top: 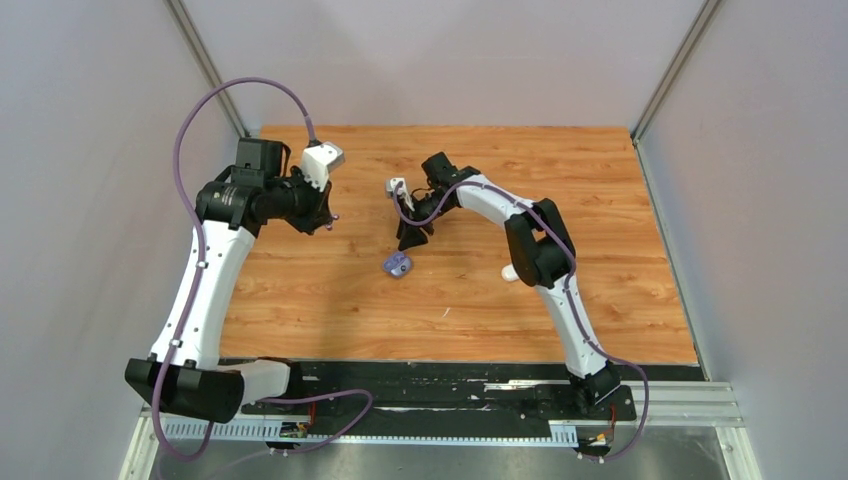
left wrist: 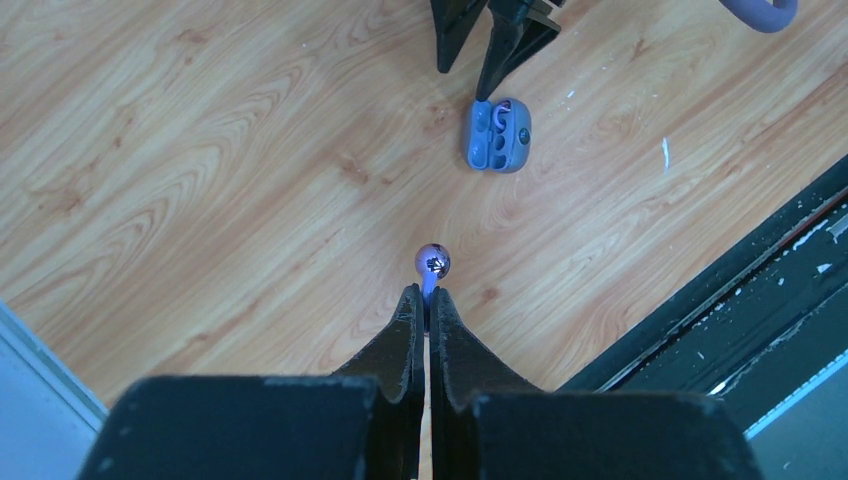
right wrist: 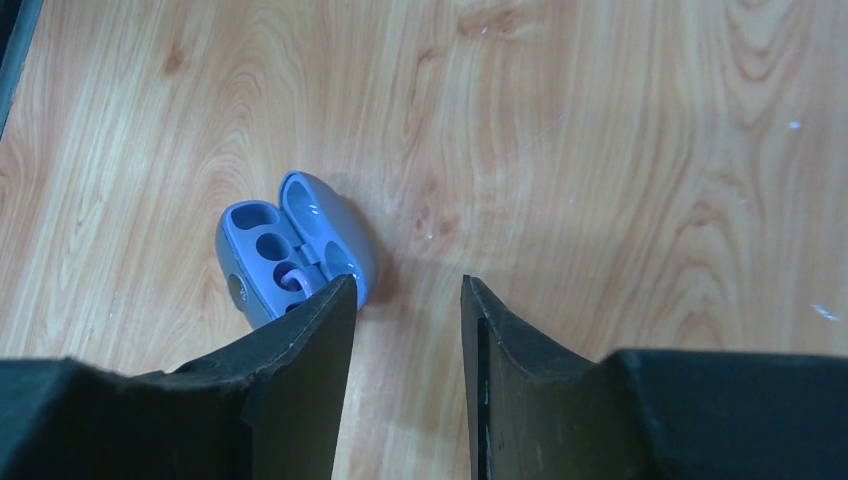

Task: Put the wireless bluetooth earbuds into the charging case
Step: Pick up the charging case at the center of the board.

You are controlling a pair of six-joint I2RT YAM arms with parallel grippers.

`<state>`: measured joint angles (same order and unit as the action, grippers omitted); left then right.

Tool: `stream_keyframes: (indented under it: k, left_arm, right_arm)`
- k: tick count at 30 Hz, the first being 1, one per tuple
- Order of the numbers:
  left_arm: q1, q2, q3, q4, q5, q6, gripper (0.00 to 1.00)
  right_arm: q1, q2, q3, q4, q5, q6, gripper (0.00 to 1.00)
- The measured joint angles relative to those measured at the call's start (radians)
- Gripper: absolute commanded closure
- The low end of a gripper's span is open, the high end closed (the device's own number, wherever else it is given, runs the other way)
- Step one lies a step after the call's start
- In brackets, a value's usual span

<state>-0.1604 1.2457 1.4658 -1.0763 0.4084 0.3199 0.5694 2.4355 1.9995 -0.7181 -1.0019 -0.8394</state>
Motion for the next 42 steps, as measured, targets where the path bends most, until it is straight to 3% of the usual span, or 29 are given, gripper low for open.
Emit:
stream_keyframes:
  k: [16,25,27,32,35,42]
  left_arm:
    - [0.018,-0.009,-0.014,-0.005,0.009,-0.001,1.0]
    - [0.019,-0.008,-0.014,-0.004,0.013,0.0,1.0]
    - [0.019,-0.008,-0.015,-0.004,0.013,0.0,1.0]
    - [0.019,-0.008,-0.027,0.004,0.019,-0.001,1.0]
    - [0.019,-0.008,-0.033,0.004,0.023,-0.001,1.0]
    - [0.019,-0.004,-0.033,0.037,0.04,-0.017,1.0]
  right_arm:
    - [0.052,0.062,0.096,-0.124,0.026,-0.074,0.6]
    - [0.055,0.067,0.104,-0.256,0.041,-0.183,0.67]
    - [0.056,0.067,0.105,-0.291,0.04,-0.207,0.72]
    - [0.057,0.067,0.109,-0.334,0.033,-0.227,0.95]
    - [0.057,0.067,0.109,-0.35,0.035,-0.229,1.0]
    - [0.057,0.014,0.089,-0.329,0.116,-0.17,1.0]
